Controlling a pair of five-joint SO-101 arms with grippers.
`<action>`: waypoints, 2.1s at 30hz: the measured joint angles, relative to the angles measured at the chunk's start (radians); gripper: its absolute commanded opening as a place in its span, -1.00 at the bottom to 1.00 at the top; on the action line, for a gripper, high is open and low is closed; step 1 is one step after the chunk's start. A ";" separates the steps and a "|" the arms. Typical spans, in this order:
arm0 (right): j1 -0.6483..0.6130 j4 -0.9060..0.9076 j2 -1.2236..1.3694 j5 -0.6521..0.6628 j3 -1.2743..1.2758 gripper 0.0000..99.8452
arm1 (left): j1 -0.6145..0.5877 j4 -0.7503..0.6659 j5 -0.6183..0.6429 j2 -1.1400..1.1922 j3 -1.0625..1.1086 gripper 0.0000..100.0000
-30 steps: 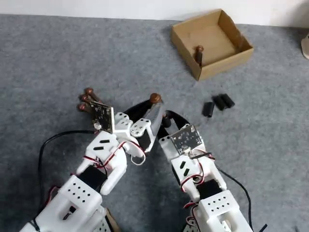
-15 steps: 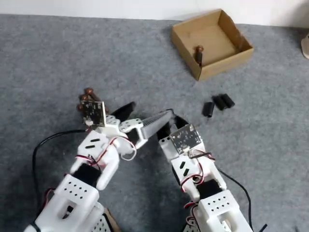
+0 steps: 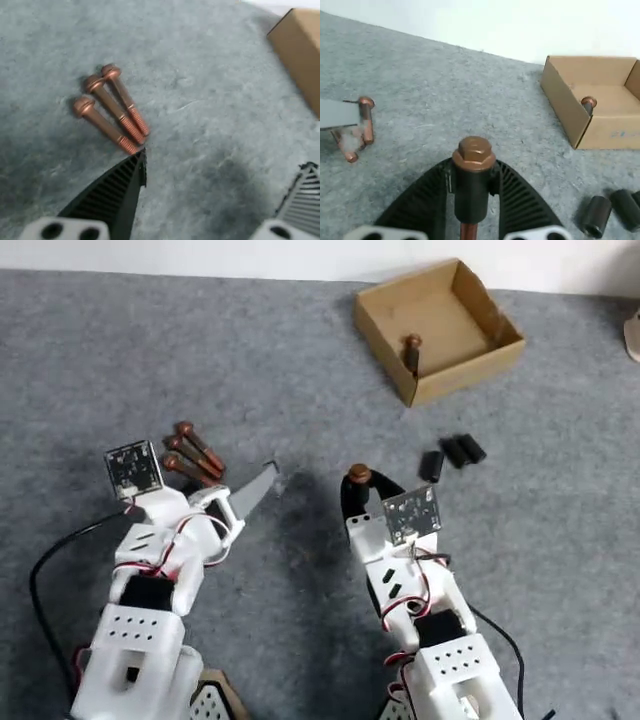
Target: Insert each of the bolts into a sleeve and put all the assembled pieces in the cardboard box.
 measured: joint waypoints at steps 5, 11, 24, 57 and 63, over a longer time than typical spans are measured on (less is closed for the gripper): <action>0.005 0.005 0.000 -0.002 0.000 -0.99 | -0.014 0.000 -0.002 0.000 0.009 -0.16; 0.054 0.014 0.000 -0.002 0.000 -0.99 | -0.015 0.000 -0.002 0.000 0.009 -0.16; 0.091 0.361 0.000 -0.043 -0.091 -0.99 | -0.006 -0.002 -0.002 -0.003 0.101 -0.16; 0.319 0.543 1.335 -0.009 -1.559 -0.99 | 0.114 -0.002 -0.002 -0.003 0.150 -0.16; 0.322 0.661 1.636 -0.009 -1.981 -0.99 | 0.114 -0.002 -0.002 -0.003 0.150 -0.16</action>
